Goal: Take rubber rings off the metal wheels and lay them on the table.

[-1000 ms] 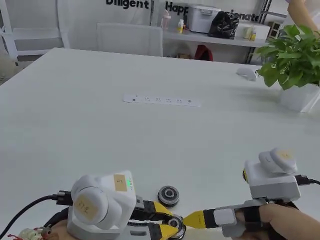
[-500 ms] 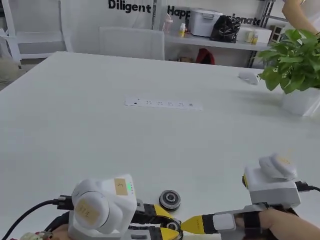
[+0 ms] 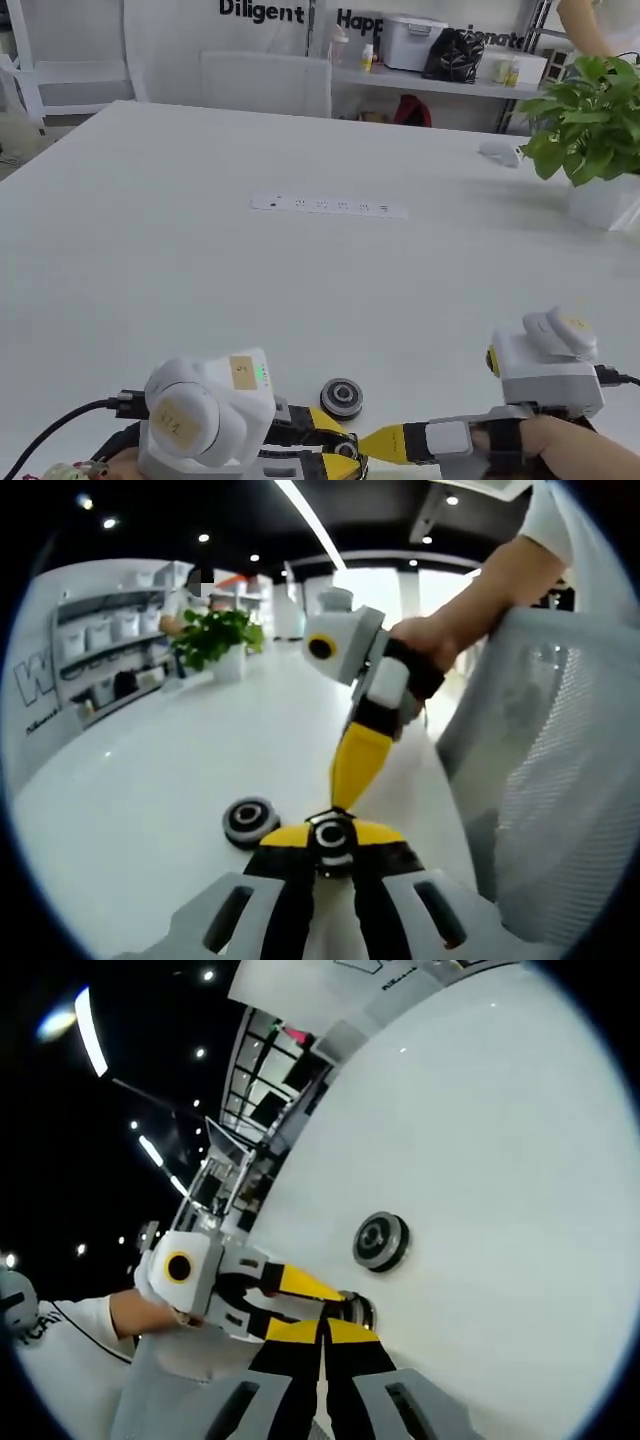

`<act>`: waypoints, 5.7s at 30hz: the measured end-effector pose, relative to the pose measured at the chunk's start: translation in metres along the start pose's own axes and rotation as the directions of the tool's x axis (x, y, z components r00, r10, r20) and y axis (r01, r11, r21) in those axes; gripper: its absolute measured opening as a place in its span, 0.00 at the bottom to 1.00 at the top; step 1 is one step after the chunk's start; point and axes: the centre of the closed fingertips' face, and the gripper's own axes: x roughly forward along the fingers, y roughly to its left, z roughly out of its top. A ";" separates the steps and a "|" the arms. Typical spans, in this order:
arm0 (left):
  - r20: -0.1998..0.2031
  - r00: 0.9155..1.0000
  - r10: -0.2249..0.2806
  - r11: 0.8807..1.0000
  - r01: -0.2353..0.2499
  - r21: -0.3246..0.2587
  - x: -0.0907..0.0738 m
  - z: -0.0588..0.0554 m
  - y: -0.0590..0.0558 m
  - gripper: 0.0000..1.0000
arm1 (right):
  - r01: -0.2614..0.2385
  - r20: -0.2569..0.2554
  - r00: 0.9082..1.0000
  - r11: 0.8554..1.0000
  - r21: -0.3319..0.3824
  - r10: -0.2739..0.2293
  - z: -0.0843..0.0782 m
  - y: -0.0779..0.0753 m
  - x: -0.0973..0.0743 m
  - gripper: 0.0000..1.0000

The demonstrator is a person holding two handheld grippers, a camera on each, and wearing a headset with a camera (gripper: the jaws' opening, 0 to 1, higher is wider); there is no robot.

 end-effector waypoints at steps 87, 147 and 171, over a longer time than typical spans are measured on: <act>-0.056 0.998 -0.037 0.999 0.039 0.031 -0.014 0.015 -0.002 0.23 | 0.045 0.033 0.999 0.998 -0.047 -0.044 0.009 0.003 -0.005 0.00; 0.037 0.990 0.137 0.990 -0.135 -0.048 -0.136 0.041 0.037 0.83 | -0.066 0.158 0.984 0.995 -0.073 0.077 0.042 0.048 0.000 0.00; 0.079 0.957 0.280 0.938 -0.256 -0.233 -0.171 0.021 0.022 0.84 | -0.130 0.124 0.982 0.986 -0.103 0.143 0.036 0.077 0.027 0.00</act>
